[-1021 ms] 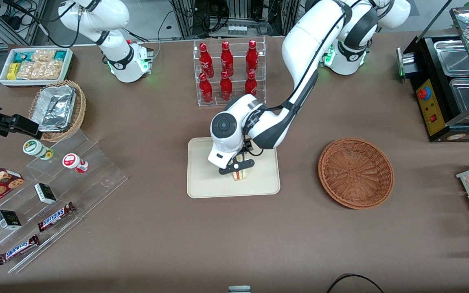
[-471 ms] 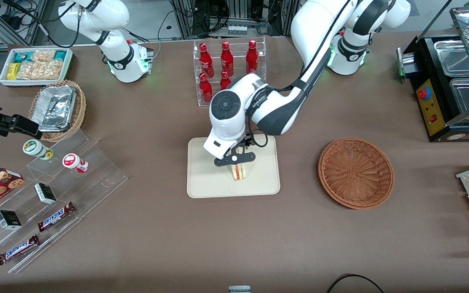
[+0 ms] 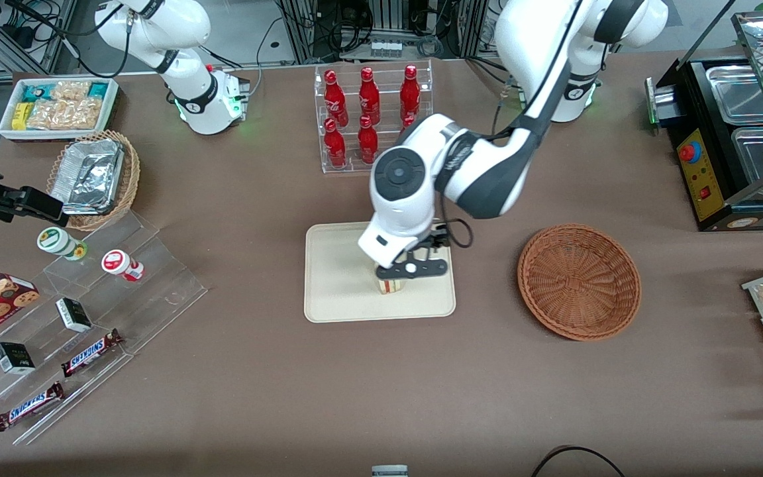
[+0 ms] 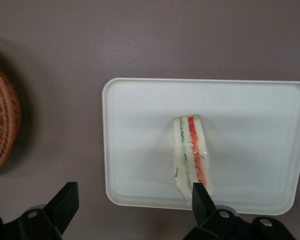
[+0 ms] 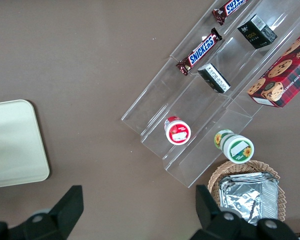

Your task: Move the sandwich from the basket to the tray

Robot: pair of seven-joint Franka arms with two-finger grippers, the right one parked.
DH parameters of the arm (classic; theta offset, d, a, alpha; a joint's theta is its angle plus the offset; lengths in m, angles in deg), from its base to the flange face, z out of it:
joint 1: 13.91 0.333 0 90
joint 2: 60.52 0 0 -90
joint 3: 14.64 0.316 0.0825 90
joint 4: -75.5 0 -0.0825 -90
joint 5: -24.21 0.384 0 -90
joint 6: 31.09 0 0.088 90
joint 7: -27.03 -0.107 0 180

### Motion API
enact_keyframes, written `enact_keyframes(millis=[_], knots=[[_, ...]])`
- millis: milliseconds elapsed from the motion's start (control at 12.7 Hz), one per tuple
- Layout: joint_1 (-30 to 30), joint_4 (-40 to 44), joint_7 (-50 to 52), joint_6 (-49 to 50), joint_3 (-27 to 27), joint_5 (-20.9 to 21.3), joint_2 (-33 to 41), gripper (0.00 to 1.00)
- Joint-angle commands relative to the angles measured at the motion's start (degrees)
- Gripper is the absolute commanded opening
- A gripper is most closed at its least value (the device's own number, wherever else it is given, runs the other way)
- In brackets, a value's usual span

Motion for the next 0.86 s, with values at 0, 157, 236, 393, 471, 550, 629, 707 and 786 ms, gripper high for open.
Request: enact_keyframes(millis=[0, 157, 236, 393, 471, 550, 629, 707, 786], knots=[[-0.45, -5.97, -7.11, 0.33, 2.64, -1.93, 4.62, 1.00], [-0.54, -8.28, -12.13, 0.59, 6.07, -4.48, 7.62, 1.00], [-0.54, -8.37, -13.90, 1.12, 6.86, -4.66, 7.98, 1.00], [-0.71, -8.28, -13.83, 1.91, 7.14, -4.67, 7.81, 1.00], [-0.71, -8.28, -13.66, 1.91, 7.14, -4.58, 7.89, 1.00], [-0.63, -8.28, -13.91, 2.09, 7.31, -4.49, 8.24, 1.00], [-0.63, -8.37, -14.09, 2.35, 7.40, -4.14, 9.03, 1.00], [-0.63, -8.29, -14.35, 3.92, 8.10, -4.05, 9.47, 1.00], [-0.54, -8.63, -14.44, 5.07, 9.06, -3.79, 10.43, 1.00]])
